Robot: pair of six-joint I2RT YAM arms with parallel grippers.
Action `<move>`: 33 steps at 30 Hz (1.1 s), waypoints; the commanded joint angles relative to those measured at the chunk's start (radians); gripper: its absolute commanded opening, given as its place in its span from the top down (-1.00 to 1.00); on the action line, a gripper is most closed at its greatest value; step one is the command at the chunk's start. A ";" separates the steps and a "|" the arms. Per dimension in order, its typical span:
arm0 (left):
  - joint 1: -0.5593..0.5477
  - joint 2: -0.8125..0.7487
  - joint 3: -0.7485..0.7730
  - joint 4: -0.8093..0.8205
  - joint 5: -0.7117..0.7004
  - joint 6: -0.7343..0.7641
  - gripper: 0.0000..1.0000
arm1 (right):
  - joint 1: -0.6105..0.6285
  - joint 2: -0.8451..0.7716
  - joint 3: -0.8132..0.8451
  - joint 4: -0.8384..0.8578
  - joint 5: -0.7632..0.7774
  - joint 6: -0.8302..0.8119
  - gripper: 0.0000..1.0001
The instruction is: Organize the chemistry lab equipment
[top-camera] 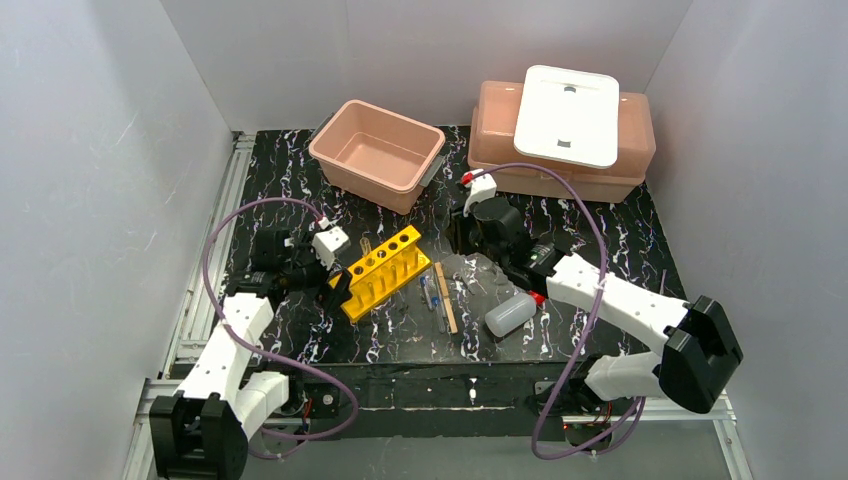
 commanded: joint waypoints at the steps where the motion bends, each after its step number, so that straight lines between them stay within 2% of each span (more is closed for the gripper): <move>1: 0.000 0.060 0.038 0.017 0.031 0.035 -0.95 | 0.000 -0.040 -0.005 -0.011 0.031 0.008 0.26; 6: 0.000 0.130 0.054 0.033 0.030 0.052 -0.84 | -0.001 -0.069 -0.012 -0.028 0.052 0.010 0.38; 10: 0.000 0.170 0.079 0.030 0.050 0.057 -0.49 | -0.001 -0.092 -0.021 -0.033 0.069 0.010 0.48; 14: 0.000 0.164 0.080 0.024 0.100 0.068 -0.37 | -0.001 -0.103 -0.024 -0.036 0.092 0.005 0.52; 21: 0.004 0.144 0.058 -0.016 -0.003 0.156 -0.28 | -0.003 -0.109 -0.010 -0.053 0.114 -0.006 0.56; 24: 0.012 0.135 0.054 -0.025 -0.047 0.186 -0.06 | -0.006 -0.112 -0.010 -0.053 0.114 -0.006 0.59; 29: 0.035 0.132 0.071 -0.040 -0.083 0.183 0.05 | -0.007 -0.113 -0.009 -0.052 0.109 -0.004 0.61; 33: 0.060 0.133 0.073 -0.034 -0.113 0.169 0.23 | -0.008 -0.112 -0.009 -0.054 0.111 -0.007 0.62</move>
